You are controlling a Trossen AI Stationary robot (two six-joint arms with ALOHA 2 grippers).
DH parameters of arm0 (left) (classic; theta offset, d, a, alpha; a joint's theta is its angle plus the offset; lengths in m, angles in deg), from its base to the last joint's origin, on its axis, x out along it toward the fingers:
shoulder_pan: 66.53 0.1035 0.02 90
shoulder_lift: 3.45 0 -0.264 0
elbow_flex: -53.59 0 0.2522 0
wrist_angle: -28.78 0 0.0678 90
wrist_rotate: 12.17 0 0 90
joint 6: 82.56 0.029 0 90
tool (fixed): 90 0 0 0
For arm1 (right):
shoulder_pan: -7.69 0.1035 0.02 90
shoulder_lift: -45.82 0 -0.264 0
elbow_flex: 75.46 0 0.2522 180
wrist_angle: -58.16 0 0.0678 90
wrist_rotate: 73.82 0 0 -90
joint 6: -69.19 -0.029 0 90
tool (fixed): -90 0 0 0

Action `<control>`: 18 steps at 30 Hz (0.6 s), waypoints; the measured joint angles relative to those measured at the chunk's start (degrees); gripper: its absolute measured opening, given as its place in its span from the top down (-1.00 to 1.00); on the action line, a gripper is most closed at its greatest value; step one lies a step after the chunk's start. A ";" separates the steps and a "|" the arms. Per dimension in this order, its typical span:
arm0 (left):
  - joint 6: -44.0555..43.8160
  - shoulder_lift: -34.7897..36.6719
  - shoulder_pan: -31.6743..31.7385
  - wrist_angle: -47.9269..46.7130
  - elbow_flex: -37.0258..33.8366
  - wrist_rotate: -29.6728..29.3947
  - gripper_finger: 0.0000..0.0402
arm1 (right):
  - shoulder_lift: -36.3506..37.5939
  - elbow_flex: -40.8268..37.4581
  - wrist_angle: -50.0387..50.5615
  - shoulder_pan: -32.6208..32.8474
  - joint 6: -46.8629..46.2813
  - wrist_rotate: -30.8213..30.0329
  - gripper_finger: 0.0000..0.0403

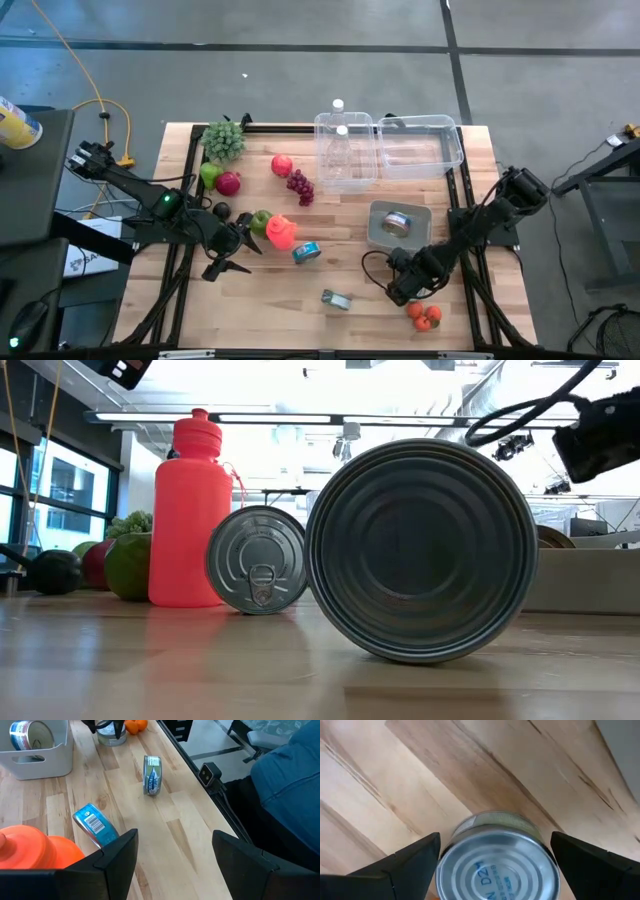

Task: Pick & Place Food Item
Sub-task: Put the right green tuna can into the gray bin

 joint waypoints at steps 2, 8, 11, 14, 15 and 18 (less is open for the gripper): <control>0.02 0.00 0.00 0.00 0.00 0.00 -0.22 | 0.02 -1.52 -1.08 -0.04 -0.29 0.49 -0.83; 0.01 -0.01 0.00 -0.01 -0.01 0.00 -0.22 | 0.31 -6.18 -3.80 0.45 -3.39 4.09 -0.83; -0.01 0.01 0.00 -0.02 -0.01 0.00 -0.22 | 0.24 -6.63 -4.21 0.76 -3.07 4.17 -0.83; 0.01 0.00 -0.01 -0.02 0.00 0.00 -0.22 | 0.17 -6.51 -4.11 0.76 -3.01 4.30 -0.79; 0.01 0.01 0.00 0.01 -0.01 0.00 -0.22 | 0.17 -6.55 -4.08 0.76 -2.99 4.33 -0.76; 0.02 0.00 0.00 0.02 0.00 0.00 -0.22 | 0.15 -6.65 -3.87 0.72 -2.97 4.69 -0.62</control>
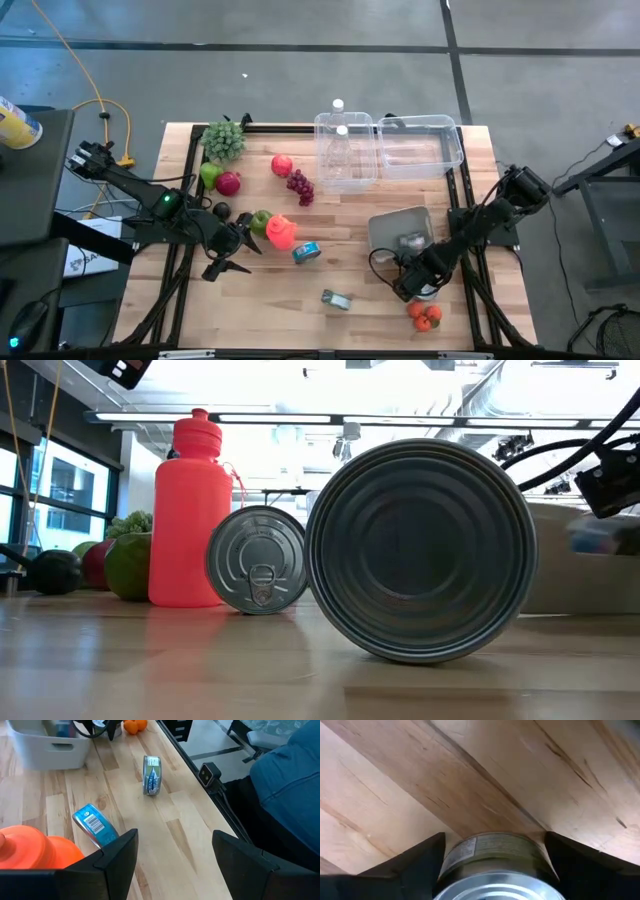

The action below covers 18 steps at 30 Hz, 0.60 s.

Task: Pick & Place Food Item
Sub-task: Put the right green tuna can into the gray bin

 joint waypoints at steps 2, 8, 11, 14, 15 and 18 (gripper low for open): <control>0.00 0.01 -0.01 -0.02 -0.01 0.00 -0.22 | -0.02 0.00 0.45 0.00 0.02 0.08 -0.49; 0.00 -0.01 -0.01 -0.02 -0.01 0.00 -0.22 | -0.04 -0.02 1.47 0.00 0.04 0.23 0.00; 0.00 0.01 0.01 -0.02 0.01 0.00 -0.22 | -0.08 0.00 1.72 0.00 0.04 0.40 0.26; 0.00 -0.01 0.01 -0.02 -0.01 0.00 -0.22 | -0.09 0.00 1.88 0.01 0.66 0.28 0.51; 0.00 0.02 0.01 -0.02 0.01 0.00 -0.22 | -0.09 0.01 2.01 0.04 0.86 -0.21 0.59; 0.00 0.01 -0.01 -0.02 -0.01 0.00 -0.22 | -0.09 0.07 2.79 0.11 1.00 -1.84 0.75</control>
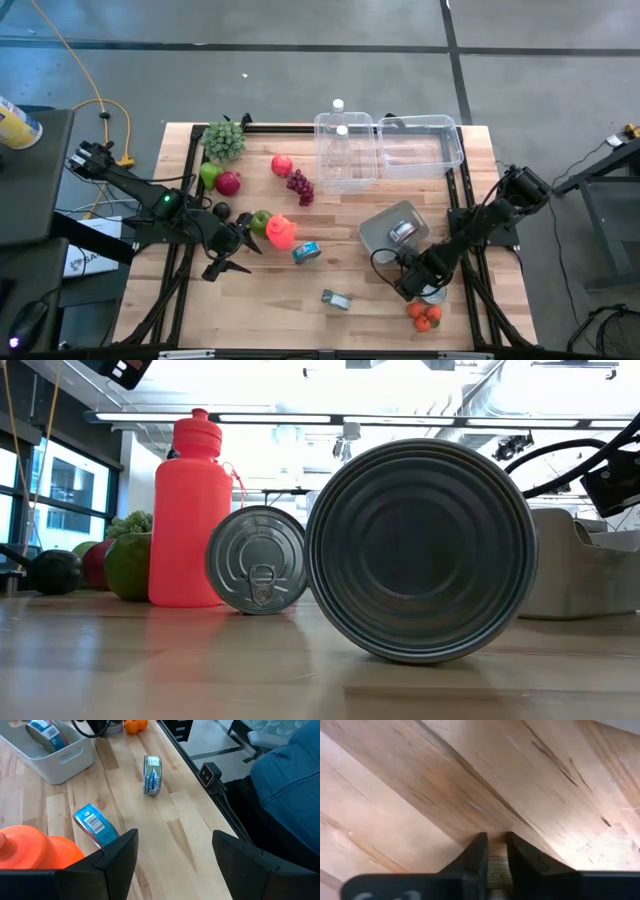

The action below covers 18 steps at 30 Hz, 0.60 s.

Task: Pick & Place Food Item
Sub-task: Put the right green tuna can into the gray bin

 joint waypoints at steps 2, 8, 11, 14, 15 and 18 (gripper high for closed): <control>0.00 -0.02 0.02 0.00 0.00 -0.02 -0.22 | 0.00 0.04 0.43 -0.02 -0.47 -0.48 0.79; 0.01 -0.02 0.02 0.00 0.00 0.00 -0.22 | -0.04 -0.01 0.71 -0.02 -3.54 -1.35 0.61; 0.02 -0.01 0.02 0.00 0.00 -0.02 -0.22 | -0.04 0.00 0.53 -0.02 -5.29 -1.77 0.39; 0.00 -0.02 0.01 0.00 0.00 -0.02 -0.22 | -0.04 0.04 0.02 -0.04 -5.67 -1.89 0.13; 0.02 0.00 0.02 0.00 0.01 -0.02 -0.22 | -0.04 0.04 -0.29 -0.06 -5.28 -1.78 0.04; 0.00 -0.02 0.02 0.00 0.00 -0.02 -0.22 | -0.04 0.04 -0.76 -0.07 -4.42 -1.64 -0.23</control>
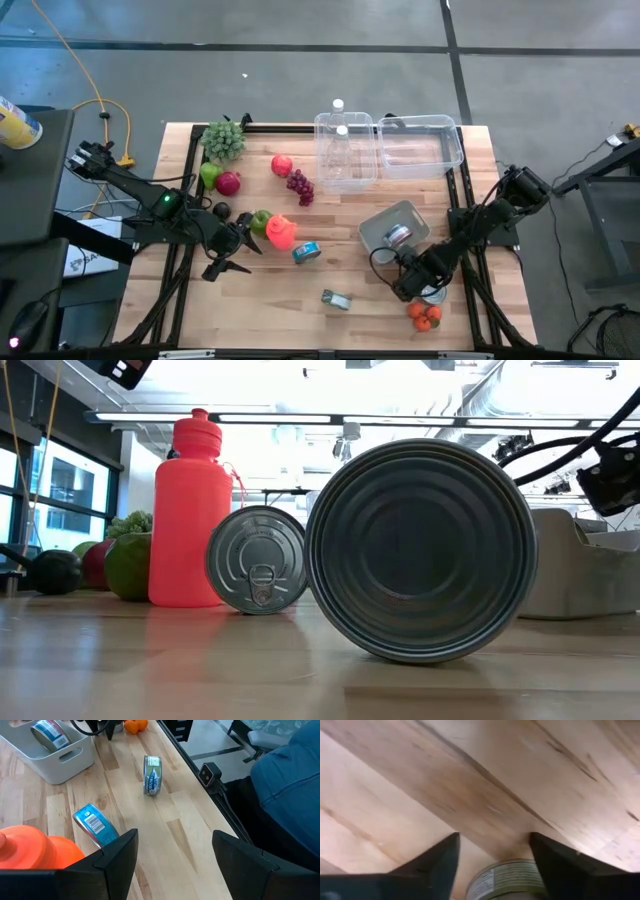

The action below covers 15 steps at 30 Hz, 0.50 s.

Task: Pick & Place Food Item
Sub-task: Put the right green tuna can into the gray bin

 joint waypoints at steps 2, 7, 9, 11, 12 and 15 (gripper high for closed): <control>0.00 0.02 0.00 0.00 0.00 0.00 -0.22 | 0.00 0.00 -0.07 -0.12 0.07 0.01 -0.39; 0.00 0.01 -0.01 0.01 0.01 0.00 -0.22 | 1.17 -0.11 0.05 -0.54 0.15 -0.12 -0.62; 0.00 0.00 0.00 0.02 0.00 0.00 -0.22 | 1.70 -0.31 1.47 -0.54 0.30 -1.24 -0.67; -0.02 0.01 -0.02 0.02 0.00 0.00 -0.22 | 2.65 -0.49 2.22 -0.57 0.01 -2.07 -0.69; -0.12 0.00 -0.02 0.05 0.01 0.00 -0.22 | 3.36 -0.34 2.01 -0.58 -0.45 -2.02 -0.69; -0.31 0.00 0.00 0.18 0.00 0.00 -0.22 | 5.43 -0.22 1.97 -0.45 -1.27 -1.67 -0.70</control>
